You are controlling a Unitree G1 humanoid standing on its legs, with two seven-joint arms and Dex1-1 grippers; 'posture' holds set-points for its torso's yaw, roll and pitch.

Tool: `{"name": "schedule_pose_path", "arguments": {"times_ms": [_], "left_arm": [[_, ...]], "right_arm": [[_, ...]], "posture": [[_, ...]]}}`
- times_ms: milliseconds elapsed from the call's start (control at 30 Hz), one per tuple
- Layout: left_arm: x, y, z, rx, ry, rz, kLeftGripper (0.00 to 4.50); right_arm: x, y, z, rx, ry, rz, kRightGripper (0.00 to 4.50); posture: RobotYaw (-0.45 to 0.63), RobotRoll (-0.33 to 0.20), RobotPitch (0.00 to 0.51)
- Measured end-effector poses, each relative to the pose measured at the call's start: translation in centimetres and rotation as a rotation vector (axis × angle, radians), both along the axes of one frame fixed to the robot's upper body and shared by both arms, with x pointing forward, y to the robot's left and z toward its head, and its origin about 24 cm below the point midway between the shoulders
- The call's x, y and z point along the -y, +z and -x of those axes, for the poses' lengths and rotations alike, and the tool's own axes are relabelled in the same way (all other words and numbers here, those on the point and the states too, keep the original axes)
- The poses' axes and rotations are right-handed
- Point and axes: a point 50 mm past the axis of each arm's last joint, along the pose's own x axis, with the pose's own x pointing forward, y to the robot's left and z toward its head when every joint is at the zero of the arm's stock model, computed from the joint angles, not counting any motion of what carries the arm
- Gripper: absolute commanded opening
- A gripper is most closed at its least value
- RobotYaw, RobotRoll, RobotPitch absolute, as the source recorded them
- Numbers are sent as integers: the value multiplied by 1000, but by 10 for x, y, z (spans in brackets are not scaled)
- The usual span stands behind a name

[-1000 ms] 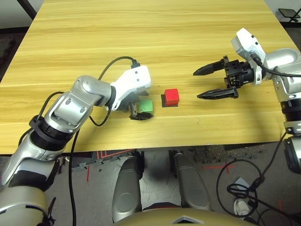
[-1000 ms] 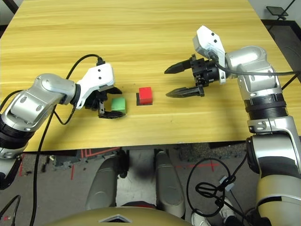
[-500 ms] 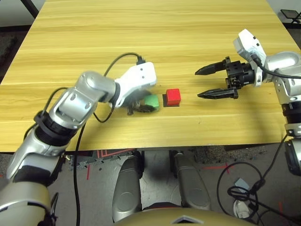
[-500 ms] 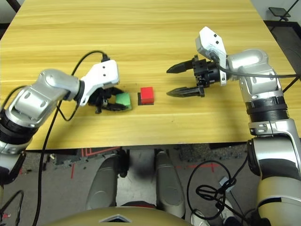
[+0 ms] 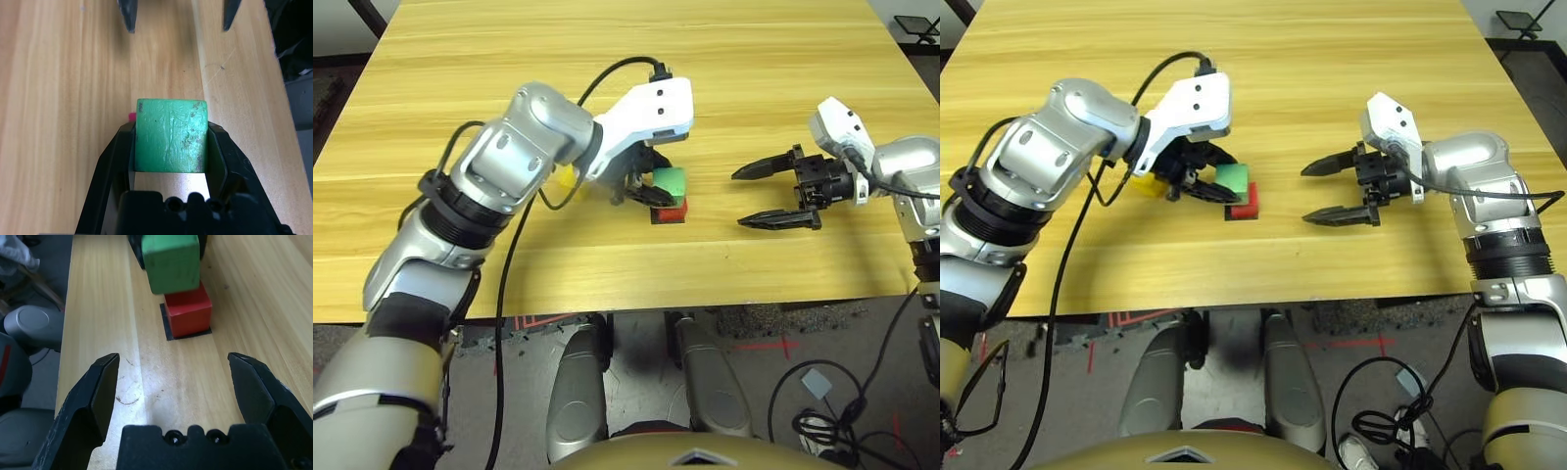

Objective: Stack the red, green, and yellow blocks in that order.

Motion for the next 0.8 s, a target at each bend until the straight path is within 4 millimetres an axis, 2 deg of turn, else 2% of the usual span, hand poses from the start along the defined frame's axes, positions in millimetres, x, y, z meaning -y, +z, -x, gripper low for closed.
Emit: {"name": "schedule_pose_path", "arguments": {"times_ms": [267,800], "left_arm": [[3,-7,-10,-4,48,1,2056],[11,2,-1,-19,32,-10,2056]], "right_arm": [[3,-1,5,-3,-32,-10,4500],[3,0,4,6,-42,-16,4500]], "posture": [[-8,86,268],[1,90,274]]}}
